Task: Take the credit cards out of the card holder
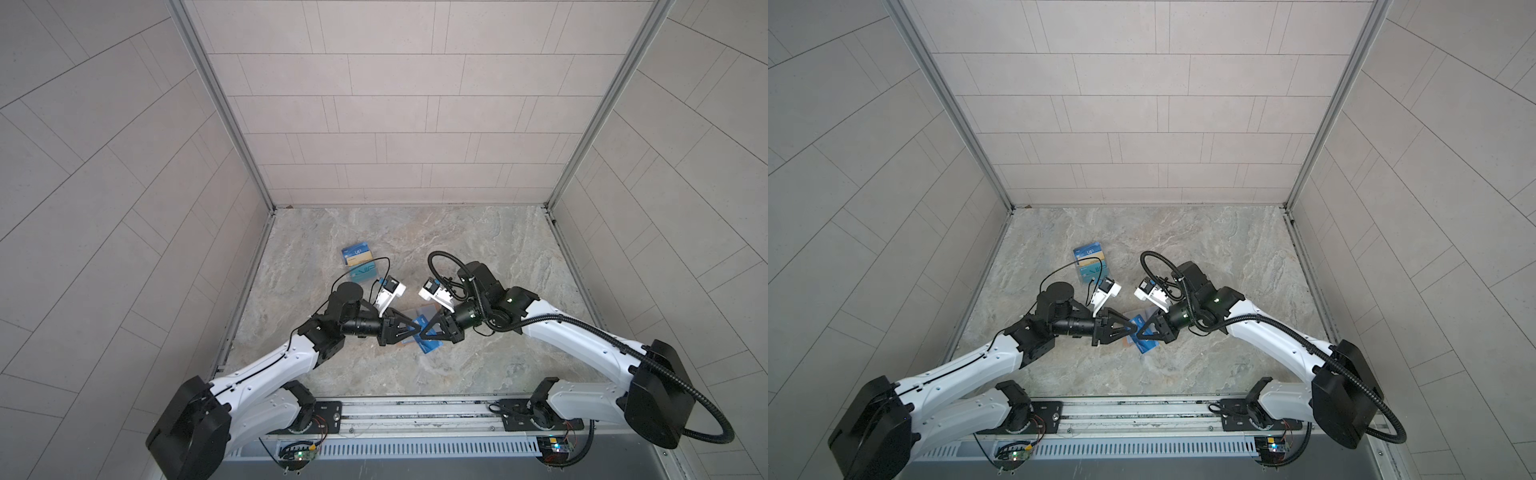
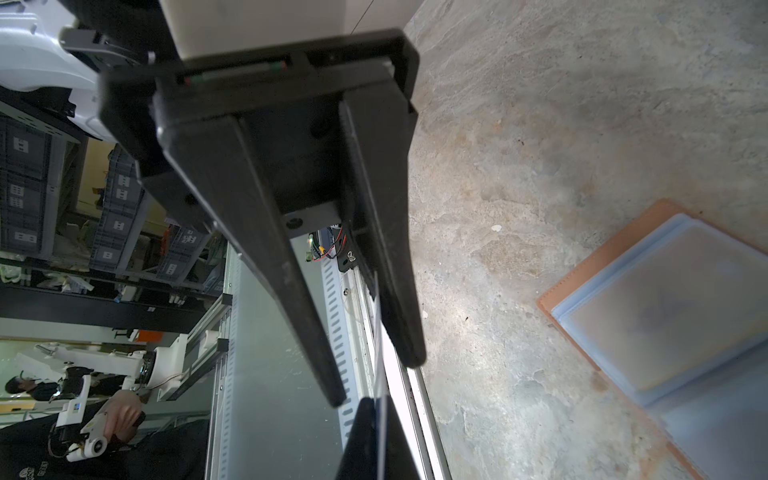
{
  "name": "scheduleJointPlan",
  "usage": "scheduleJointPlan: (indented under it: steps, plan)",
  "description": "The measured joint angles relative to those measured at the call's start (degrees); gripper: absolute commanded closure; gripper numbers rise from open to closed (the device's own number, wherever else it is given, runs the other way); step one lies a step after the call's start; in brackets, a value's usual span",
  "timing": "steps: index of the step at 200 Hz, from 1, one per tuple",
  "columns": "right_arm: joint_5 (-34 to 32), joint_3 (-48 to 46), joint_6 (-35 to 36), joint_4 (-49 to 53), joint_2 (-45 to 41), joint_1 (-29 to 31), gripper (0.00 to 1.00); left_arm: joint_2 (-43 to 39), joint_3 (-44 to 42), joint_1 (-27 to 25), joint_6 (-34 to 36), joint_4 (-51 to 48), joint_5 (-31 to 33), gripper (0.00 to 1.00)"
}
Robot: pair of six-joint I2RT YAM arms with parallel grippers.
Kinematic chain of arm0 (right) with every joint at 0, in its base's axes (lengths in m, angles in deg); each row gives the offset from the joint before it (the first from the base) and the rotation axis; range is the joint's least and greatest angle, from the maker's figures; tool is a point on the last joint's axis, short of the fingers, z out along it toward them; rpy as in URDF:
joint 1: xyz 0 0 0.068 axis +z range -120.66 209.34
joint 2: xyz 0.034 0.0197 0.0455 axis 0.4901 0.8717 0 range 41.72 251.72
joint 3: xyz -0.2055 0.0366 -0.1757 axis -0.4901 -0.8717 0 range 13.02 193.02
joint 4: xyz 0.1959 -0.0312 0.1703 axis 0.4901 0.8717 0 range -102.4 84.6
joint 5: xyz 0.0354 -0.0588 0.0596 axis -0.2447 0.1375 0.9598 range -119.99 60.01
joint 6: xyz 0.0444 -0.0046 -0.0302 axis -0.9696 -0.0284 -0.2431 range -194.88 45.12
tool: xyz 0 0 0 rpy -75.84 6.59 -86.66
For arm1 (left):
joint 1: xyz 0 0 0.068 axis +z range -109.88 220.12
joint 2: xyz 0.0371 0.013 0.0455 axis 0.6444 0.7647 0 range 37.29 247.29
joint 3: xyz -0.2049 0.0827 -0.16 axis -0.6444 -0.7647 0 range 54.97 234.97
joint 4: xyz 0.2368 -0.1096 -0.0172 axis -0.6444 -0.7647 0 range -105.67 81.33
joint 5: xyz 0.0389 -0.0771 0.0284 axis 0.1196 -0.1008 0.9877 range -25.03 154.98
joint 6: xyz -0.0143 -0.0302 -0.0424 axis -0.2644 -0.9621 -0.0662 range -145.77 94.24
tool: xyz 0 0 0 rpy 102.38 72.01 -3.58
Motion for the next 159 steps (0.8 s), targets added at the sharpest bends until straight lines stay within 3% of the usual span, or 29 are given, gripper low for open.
scheduleJointPlan:
  steps: [48, 76, 90, 117, 159]
  plan:
    - [-0.15, 0.20, 0.55, 0.26, 0.46, 0.00, 0.98, 0.00, 0.00, -0.33, 1.09, -1.36, 0.81, 0.89]
    - [-2.23, 0.31, 0.13, 0.24, 0.94, -0.15, 0.77, -0.13, 0.02, -0.13, 1.64, -1.90, 2.03, 0.93]
    - [-3.85, 0.28, -0.17, -0.11, 0.92, -0.44, 0.62, -0.44, 0.02, 0.37, 1.49, -2.10, 2.80, 0.95]
    - [-7.65, -1.81, -3.39, -3.45, -0.96, -2.27, 0.40, -1.68, -0.09, 3.52, -0.04, -2.34, 5.09, 0.96]
    - [-12.50, -11.74, -14.19, -18.34, -6.82, -3.65, 0.30, -4.35, -0.85, 5.66, -3.15, 0.35, 10.19, 0.97]
